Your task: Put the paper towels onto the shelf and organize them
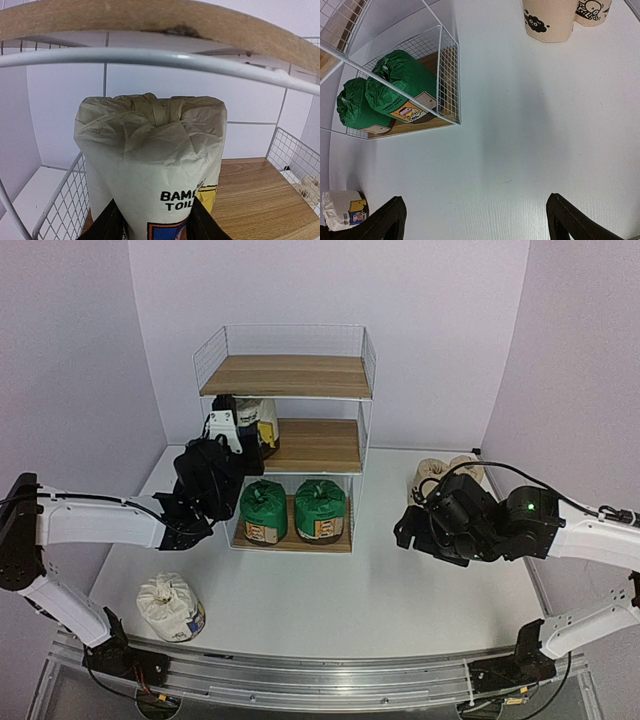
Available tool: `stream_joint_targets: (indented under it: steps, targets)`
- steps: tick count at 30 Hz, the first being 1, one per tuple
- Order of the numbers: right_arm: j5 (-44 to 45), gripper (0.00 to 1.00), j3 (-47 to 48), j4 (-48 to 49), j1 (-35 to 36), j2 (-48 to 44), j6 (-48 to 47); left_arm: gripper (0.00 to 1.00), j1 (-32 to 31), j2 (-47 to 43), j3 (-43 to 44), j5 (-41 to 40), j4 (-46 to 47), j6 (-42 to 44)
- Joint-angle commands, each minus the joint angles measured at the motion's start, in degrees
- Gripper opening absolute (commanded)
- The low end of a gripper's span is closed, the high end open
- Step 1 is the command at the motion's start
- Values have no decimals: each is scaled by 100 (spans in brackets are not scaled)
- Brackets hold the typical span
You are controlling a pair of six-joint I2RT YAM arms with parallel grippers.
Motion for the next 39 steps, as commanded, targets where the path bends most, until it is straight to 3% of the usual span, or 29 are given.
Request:
stream_joint_targets:
  steps: [1, 11, 17, 23, 28, 33, 39]
  targets:
    - [77, 94, -53, 14, -21, -28, 105, 53, 15, -414, -179, 192, -38, -261]
    - [17, 94, -41, 12, -17, -27, 103, 83, 13, -727, -274, 455, -513, -610]
    - [-29, 94, -9, 11, -21, -29, 37, 97, -9, -1127, -334, 969, -1308, -1261]
    - [-135, 96, -31, 12, -21, -1, -52, 100, -203, -1704, -571, 1502, -2881, -2599]
    - [-245, 98, -75, 11, -19, -37, -124, 100, -740, -2246, -675, 1485, -4233, -3736]
    - [-256, 98, -214, 12, -21, -94, -198, 100, -1278, -2353, -264, 1648, -6426, -5294]
    - [-319, 98, -535, 12, -21, -193, -170, 100, -1320, -2128, 601, 2287, -9755, -7312]
